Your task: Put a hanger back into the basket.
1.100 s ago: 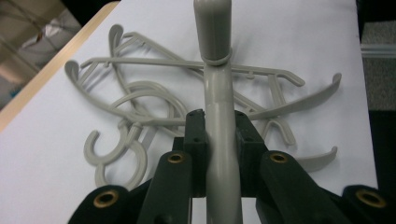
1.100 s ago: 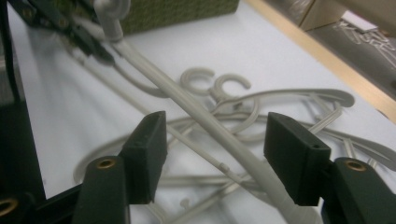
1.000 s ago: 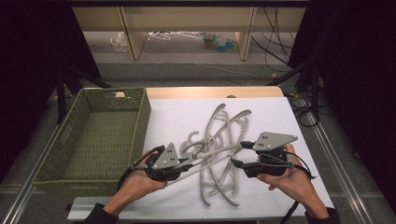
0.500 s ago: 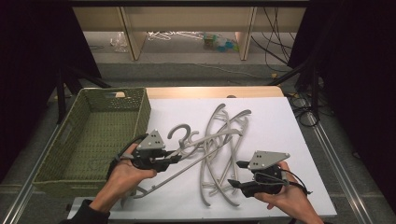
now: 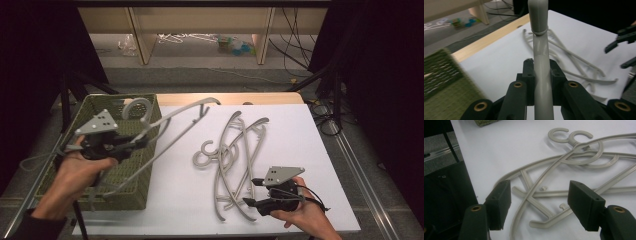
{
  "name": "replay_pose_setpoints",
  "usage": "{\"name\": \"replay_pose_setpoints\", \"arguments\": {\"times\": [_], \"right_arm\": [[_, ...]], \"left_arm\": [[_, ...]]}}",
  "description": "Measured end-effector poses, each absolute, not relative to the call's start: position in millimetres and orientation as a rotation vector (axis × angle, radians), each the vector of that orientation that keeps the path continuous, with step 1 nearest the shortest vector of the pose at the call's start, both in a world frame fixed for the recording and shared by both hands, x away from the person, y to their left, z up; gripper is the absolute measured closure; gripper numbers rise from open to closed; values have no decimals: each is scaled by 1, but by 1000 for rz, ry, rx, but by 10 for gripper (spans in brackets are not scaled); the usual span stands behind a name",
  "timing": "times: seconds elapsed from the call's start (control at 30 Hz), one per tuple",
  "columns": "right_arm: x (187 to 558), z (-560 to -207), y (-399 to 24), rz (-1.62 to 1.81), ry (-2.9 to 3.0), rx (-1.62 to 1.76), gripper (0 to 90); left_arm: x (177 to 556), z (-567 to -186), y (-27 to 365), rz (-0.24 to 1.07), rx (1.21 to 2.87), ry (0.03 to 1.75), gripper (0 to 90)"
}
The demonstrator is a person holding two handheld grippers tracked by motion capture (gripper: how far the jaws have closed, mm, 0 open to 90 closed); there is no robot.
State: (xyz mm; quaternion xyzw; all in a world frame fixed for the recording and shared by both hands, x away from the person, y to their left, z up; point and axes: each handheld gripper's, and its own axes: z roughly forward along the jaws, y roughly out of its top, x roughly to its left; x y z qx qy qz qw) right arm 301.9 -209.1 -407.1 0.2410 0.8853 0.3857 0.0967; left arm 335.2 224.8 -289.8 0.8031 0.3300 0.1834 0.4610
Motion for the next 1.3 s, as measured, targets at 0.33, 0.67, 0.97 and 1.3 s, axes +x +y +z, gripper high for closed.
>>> {"name": "replay_pose_setpoints", "arguments": {"times": [0.33, 0.67, 0.97, 1.3], "right_arm": [[305, -412, -211, 1153, 2621, 735, 336], [305, -414, -210, 1145, 2625, 730, 312], [306, -415, -210, 1148, 2621, 743, 288], [307, -416, -210, 1145, 2627, 753, 289]], "left_arm": [[358, -292, 297, 509, 1887, 987, 789], [374, -297, 328, 592, 1932, 984, 789], [386, -307, 349, 620, 1959, 1016, 789], [390, -321, 369, 636, 2002, 1024, 789]]}}
